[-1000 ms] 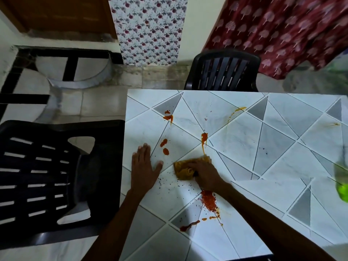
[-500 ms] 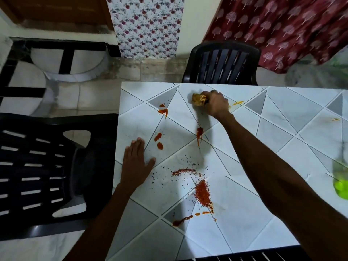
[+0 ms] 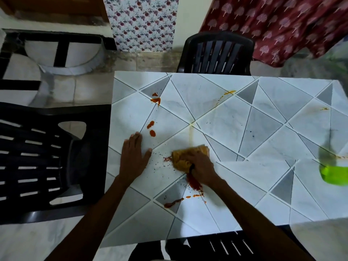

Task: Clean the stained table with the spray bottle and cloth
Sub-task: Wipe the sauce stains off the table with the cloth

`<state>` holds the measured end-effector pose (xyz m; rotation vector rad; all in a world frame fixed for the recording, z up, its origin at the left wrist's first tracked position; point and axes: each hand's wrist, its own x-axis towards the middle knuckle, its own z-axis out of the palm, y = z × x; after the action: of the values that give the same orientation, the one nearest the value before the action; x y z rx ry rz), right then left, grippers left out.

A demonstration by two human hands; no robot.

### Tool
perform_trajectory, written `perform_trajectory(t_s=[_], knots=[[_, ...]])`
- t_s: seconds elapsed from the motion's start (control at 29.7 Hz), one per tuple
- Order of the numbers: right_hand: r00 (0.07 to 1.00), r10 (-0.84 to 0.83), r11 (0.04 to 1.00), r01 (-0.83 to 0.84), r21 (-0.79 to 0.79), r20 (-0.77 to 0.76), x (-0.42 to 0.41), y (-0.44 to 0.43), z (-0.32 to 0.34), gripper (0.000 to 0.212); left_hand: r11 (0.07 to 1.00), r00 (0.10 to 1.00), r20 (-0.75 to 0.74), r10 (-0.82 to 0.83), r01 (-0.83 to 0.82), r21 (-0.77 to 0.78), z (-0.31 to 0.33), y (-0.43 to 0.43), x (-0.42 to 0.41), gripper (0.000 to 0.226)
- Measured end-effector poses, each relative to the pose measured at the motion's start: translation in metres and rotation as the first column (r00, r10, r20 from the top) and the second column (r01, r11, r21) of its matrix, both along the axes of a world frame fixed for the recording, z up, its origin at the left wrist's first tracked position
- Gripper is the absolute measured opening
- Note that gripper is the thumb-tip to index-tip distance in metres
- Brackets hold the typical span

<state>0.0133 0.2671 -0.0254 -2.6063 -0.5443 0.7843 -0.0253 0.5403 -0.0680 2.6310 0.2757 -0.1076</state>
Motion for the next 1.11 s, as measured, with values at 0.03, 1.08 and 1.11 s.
perform_trajectory(t_s=[0.03, 1.08, 1.11], knots=[[1.0, 0.004, 1.0, -0.004, -0.008, -0.025, -0.014, -0.007, 0.0, 0.055, 1.0, 1.0, 0.0, -0.008, 0.008, 0.001, 0.0, -0.004, -0.005, 0.081], [0.954, 0.298, 0.952, -0.295, 0.08, -0.02, 0.05, 0.122, 0.015, 0.053, 0.974, 0.974, 0.094, 0.206, -0.195, -0.111, 0.006, 0.019, -0.067, 0.054], [0.949, 0.311, 0.95, -0.31, 0.036, -0.046, 0.039, 0.107, 0.016, 0.054, 0.973, 0.973, 0.097, 0.207, -0.195, -0.122, 0.006, 0.018, -0.068, 0.053]])
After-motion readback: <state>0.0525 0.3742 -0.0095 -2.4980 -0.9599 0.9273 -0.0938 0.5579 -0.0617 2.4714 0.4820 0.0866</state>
